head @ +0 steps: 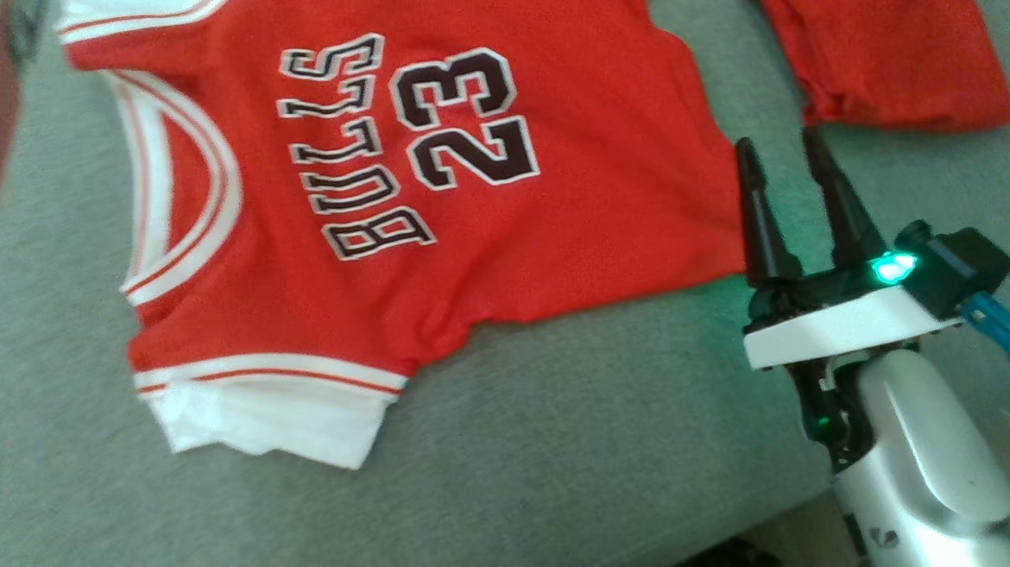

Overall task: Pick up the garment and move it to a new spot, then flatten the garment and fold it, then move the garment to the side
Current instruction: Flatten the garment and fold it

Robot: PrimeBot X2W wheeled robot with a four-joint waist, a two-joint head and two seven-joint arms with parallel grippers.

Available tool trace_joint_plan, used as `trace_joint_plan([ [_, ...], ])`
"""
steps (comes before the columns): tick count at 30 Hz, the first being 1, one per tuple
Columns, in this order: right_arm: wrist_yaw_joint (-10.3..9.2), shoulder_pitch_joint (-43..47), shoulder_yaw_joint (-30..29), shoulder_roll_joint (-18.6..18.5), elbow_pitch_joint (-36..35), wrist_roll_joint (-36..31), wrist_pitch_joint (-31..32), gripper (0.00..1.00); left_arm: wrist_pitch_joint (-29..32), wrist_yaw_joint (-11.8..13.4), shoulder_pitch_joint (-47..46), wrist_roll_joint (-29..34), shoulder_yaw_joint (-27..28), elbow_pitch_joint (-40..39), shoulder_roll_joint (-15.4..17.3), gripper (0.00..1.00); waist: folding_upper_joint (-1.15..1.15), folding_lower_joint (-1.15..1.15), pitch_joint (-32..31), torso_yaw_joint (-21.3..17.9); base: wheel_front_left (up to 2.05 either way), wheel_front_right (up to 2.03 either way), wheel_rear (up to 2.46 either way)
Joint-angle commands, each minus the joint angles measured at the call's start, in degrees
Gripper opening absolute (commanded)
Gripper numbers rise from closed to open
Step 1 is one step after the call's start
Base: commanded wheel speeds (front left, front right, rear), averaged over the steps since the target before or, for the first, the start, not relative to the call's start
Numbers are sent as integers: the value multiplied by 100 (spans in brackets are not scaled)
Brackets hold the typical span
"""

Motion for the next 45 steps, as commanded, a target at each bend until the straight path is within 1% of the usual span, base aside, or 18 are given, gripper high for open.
trace_joint_plan([
  [1, -4, 58, -34, 1, -202, -113, -61, 100, -254, 92, -57, -169, 303, -126, 73, 100, 0, 1, -342, 395, 0, 0, 0],
  [4, -4, 157, -225, 1, -215, -277, -61, 100, -549, 212, 452, -473, 538, -339, 21, 100, 0, 1, -599, 698, 0, 0, 0],
  [5, -4, 253, -366, 1, -230, -379, -61, 100, -639, 278, 871, -701, 697, -578, -16, 100, 0, 1, -759, 923, 0, 0, 0],
  [8, -4, 419, -587, 1, -260, -497, -61, 100, -709, 411, 1537, -1078, 1009, -1036, -10, 100, 0, 1, -951, 1260, 0, 0, 0],
  [12, -4, 618, -743, 1, -264, -608, -61, 100, -742, 702, 2599, -1495, 1447, -1849, 25, 100, 0, 1, -1172, 1610, 0, 0, 0],
  [18, -4, 825, -813, 1, -245, -607, -61, 100, -746, 1209, 4340, -1606, 2025, -3104, 8, 100, 0, 1, -1465, 1865, 0, 0, 0],
  [19, -4, 853, -808, 1, -241, -597, -61, 100, -746, 1258, 4605, -1591, 2072, -3249, -9, 100, 0, 1, -1499, 1876, 0, 0, 0],
  [20, -4, 853, -808, 1, -241, -597, -61, 100, -746, 1258, 4605, -1591, 2072, -3249, -9, 100, 0, 1, -1499, 1876, 0, 0, 0],
  [22, -4, 910, -736, 1, -221, -583, -61, 100, -747, 1356, 5206, -1496, 2156, -3575, -48, 100, 0, 1, -1571, 1872, 0, 0, 0],
  [26, -4, 894, -599, 1, -190, -584, -61, 100, -747, 1371, 5547, -1435, 2238, -3746, -9, 100, 0, 1, -1577, 1762, 0, 0, 0],
  [30, -4, 870, -540, 1, -202, -565, -61, 100, -634, 1270, 5540, -1386, 2126, -3743, 73, 100, 0, 1, -1512, 1611, 0, 0, 0],
  [31, -4, 870, -529, 1, -205, -561, -61, 100, -525, 1233, 5513, -1378, 2068, -3710, 94, 100, 0, 1, -1490, 1575, 0, 0, 0],
  [32, -4, 862, -505, 1, -216, -555, -61, 100, -163, 1225, 5435, -1310, 1893, -3549, 163, 100, 0, 1, -1425, 1506, 0, 0, 0],
  [33, -4, 855, -492, 1, -219, -550, -61, 100, 71, 1207, 5389, -1263, 1770, -3448, 192, 100, 0, 1, -1394, 1471, 0, 0, 0],
  [37, -4, 825, -486, 1, -244, -521, -61, 100, 869, 988, 5165, -1282, 1445, -3136, 180, 100, 0, 1, -1231, 1361, 0, 0, 0],
  [41, -4, 783, -430, 1, -260, -511, -61, 100, 1390, 815, 4848, -1241, 1263, -2794, 215, 100, 0, 1, -1070, 1271, 0, 0, 0],
  [45, -4, 722, -394, 1, -270, -489, -61, 100, 1641, 740, 4548, -1217, 1224, -2539, 225, 100, 0, 1, -935, 1186, 0, 0, 0],
])
